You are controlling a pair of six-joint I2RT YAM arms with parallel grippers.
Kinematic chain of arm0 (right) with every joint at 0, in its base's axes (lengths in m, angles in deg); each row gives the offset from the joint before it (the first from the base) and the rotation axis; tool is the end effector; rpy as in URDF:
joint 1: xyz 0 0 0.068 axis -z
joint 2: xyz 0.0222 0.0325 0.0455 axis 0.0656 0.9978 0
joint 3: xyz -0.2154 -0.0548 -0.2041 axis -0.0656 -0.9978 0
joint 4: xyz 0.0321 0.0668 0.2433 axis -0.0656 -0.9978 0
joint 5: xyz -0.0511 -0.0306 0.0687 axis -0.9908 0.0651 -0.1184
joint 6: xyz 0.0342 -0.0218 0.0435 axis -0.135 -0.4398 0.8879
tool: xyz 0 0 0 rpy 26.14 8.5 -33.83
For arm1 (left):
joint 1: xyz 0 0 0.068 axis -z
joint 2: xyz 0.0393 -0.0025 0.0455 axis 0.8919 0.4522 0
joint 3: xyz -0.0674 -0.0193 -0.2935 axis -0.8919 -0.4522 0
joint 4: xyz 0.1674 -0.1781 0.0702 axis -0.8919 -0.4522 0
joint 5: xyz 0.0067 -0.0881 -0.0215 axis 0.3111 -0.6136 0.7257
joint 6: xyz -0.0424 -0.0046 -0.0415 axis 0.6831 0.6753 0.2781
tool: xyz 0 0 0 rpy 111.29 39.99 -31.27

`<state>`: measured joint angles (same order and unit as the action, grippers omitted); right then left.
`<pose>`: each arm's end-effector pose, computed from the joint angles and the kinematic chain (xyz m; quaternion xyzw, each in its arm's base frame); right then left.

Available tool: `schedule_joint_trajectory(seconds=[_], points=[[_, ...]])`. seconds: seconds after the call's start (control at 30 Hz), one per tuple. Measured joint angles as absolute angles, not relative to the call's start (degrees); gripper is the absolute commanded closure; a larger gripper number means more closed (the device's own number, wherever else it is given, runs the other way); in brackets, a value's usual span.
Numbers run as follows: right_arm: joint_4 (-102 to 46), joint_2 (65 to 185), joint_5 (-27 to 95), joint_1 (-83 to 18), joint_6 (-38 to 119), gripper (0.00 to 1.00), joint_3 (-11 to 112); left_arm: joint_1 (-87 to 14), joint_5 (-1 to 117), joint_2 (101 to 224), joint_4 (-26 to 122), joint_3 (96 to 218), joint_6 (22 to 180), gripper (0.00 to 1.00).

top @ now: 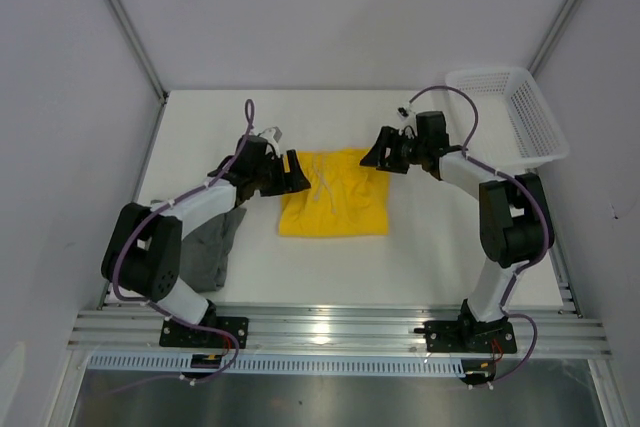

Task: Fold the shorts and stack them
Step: Fold the shorts

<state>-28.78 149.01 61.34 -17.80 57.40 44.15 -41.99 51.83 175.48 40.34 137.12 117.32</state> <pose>0.3938 0.1240 0.2423 -0.0609 0.8618 0.3909 0.3176 0.2990 -0.1271 0.2396 -0.0062 0.9060 -0.2739 0.3225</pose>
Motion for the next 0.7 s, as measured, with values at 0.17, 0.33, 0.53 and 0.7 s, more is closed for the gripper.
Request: schedule_joint_trajectory(seconds=[0.17,0.33,0.53,0.7], points=[[-31.97,148.68,58.76,-19.64,56.27,0.34,39.32,-41.9,50.32,178.85,40.67,137.23,116.25,0.2],[-33.17,148.81,57.73,-21.17,55.96,0.37,38.64,-41.6,50.21,180.81,40.8,138.71,115.79,0.22],[-33.61,151.04,56.14,-22.33,55.76,0.47,40.28,-41.01,50.06,184.73,41.59,141.58,115.83,0.32],[-33.67,153.43,55.26,-22.85,55.59,0.64,40.85,-40.44,50.08,188.33,41.74,143.41,115.83,0.41]])
